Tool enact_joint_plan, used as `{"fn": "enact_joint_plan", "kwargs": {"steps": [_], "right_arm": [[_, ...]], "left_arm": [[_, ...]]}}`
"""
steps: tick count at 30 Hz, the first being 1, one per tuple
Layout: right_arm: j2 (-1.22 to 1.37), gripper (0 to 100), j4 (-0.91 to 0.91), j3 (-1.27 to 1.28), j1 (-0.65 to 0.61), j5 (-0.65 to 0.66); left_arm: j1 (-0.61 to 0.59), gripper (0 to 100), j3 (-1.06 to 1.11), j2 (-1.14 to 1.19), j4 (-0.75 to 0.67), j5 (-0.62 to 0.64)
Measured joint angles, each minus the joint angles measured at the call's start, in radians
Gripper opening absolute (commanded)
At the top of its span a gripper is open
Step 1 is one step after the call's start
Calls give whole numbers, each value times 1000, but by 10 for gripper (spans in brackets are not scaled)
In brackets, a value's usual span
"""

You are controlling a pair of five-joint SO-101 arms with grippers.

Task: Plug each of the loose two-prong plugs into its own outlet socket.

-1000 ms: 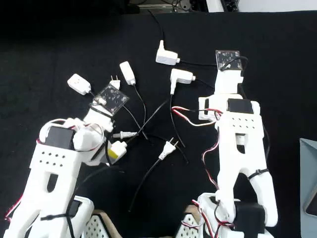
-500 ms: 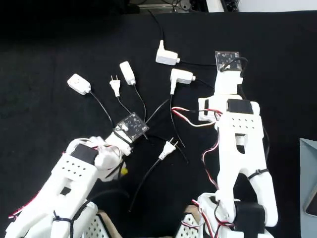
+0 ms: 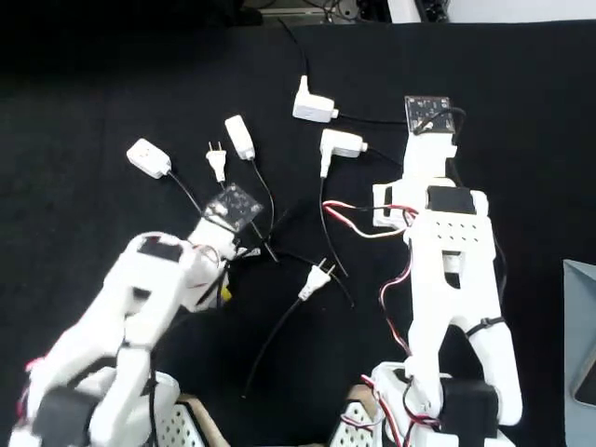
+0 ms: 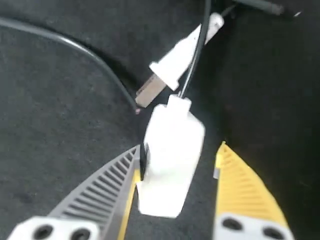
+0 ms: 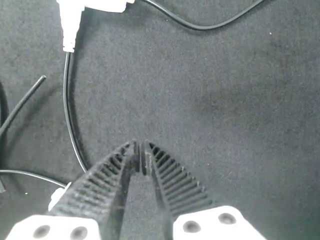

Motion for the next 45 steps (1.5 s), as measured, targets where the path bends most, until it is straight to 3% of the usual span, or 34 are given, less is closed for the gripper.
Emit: {"fn": "enact_joint_plan", "kwargs": {"steps": [5, 12, 17, 31, 37, 45], "right_arm": [[0, 15, 0, 0, 0, 0], [0, 15, 0, 0, 0, 0], [0, 15, 0, 0, 0, 0], [0, 15, 0, 0, 0, 0], [0, 15, 0, 5, 0, 0], [0, 15, 0, 12, 0, 0]], "left_arm": [[0, 114, -64, 80, 44, 5], [-69, 337, -74, 15, 83, 5], [-149, 325, -74, -23, 146, 5], [-353, 325, -155, -23, 104, -20], [-322, 325, -269, -25, 224, -21], [-186, 322, -273, 6, 196, -61]]}}
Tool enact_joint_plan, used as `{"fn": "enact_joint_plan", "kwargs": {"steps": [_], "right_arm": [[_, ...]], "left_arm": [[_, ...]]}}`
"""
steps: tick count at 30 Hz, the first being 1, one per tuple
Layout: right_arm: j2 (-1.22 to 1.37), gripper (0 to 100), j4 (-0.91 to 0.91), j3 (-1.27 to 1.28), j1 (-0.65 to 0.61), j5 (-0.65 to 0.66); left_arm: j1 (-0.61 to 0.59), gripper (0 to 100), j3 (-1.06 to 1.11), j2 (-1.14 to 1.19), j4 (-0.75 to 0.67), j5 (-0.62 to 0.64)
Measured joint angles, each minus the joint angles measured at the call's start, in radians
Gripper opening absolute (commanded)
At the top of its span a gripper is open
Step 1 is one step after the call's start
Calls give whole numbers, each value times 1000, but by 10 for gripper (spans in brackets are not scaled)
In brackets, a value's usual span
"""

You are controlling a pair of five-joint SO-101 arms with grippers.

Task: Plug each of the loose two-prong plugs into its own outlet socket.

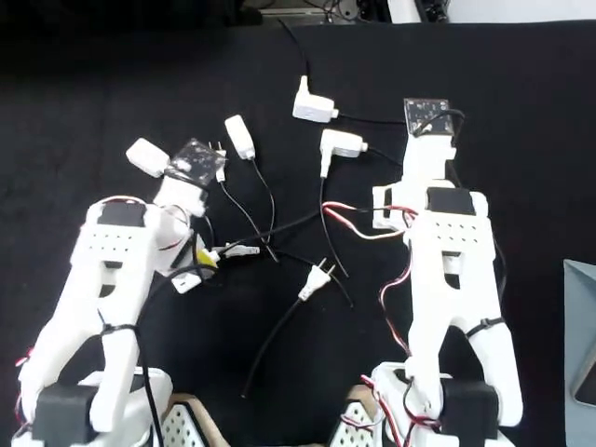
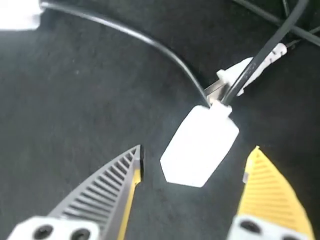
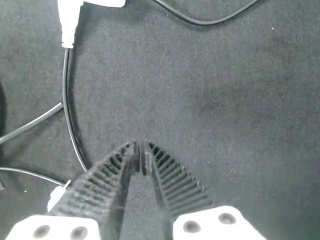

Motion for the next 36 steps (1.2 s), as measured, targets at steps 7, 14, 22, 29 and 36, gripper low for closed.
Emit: {"fn": "enact_joint_plan", "kwargs": {"steps": [7, 14, 22, 29, 36], "right_arm": [[0, 15, 0, 0, 0, 0], [0, 15, 0, 0, 0, 0], [0, 15, 0, 0, 0, 0], [0, 15, 0, 0, 0, 0], [0, 15, 0, 0, 0, 0]], "left_arm": [[8, 291, 0, 176, -100, -63], [8, 111, 0, 199, -107, -66], [8, 50, 118, 109, -115, -69], [5, 107, 265, -68, -114, -69], [-15, 318, 358, -282, -63, -58]]}}
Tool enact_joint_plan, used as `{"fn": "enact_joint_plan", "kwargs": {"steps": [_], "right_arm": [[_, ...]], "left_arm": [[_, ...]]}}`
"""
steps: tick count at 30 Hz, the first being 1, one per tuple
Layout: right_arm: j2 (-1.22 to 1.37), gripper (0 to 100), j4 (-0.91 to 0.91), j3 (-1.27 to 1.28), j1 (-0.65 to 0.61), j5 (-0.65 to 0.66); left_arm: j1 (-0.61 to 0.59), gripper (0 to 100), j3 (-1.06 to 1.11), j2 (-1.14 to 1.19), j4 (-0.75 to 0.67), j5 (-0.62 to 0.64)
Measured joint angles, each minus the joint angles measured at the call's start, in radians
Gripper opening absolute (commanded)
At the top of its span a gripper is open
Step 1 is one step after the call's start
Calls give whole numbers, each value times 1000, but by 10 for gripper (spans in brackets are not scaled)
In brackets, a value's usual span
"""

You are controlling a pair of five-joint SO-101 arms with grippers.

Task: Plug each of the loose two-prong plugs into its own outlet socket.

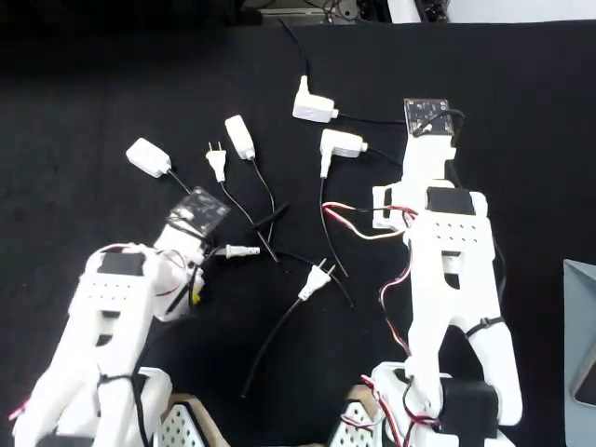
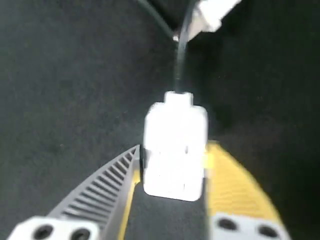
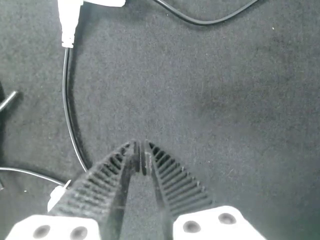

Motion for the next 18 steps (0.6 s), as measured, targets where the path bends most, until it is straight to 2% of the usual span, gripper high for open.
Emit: {"fn": "enact_joint_plan", "kwargs": {"steps": [3, 8, 11, 15, 18], "right_arm": [[0, 14, 0, 0, 0, 0], [0, 15, 0, 0, -14, 0], [0, 15, 0, 0, -94, 0], [0, 16, 0, 0, -218, 0], [0, 19, 0, 0, -308, -60]], "left_arm": [[-35, 318, 0, -94, 54, 60], [-97, 310, -35, -239, 169, 75], [-150, 309, -38, -322, 219, 74], [-282, 309, -37, -423, 233, 126], [-382, 309, 9, -479, 233, 160]]}}
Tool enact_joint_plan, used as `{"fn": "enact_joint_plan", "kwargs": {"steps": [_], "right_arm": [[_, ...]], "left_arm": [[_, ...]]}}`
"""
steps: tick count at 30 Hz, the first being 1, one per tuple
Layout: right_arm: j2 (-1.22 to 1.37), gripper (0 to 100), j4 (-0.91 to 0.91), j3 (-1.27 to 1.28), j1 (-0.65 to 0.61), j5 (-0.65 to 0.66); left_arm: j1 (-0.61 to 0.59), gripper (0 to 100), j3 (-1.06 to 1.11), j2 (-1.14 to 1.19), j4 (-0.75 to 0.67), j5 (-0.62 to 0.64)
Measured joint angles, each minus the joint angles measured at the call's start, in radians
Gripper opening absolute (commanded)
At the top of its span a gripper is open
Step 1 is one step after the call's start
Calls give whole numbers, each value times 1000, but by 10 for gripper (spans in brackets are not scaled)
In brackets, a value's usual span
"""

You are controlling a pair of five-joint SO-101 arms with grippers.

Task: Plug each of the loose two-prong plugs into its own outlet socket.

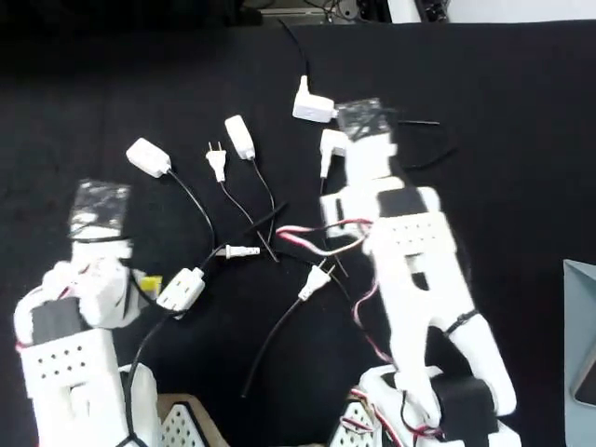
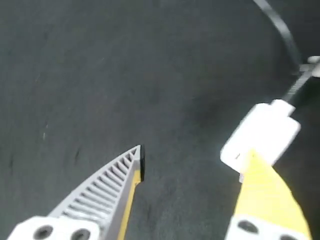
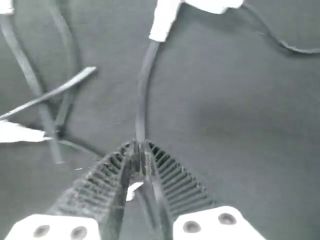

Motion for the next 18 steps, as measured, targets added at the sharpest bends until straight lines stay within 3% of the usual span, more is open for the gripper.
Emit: {"fn": "enact_joint_plan", "kwargs": {"steps": [7, 11, 18], "right_arm": [[41, 188, 0, -2, -235, -405], [166, 191, 0, -31, -345, -525], [405, 191, 0, -207, -377, -703]], "left_arm": [[-124, 306, 153, -84, -23, 11], [-160, 306, 258, -110, -103, 11], [-207, 306, 307, -143, -149, 11]]}}
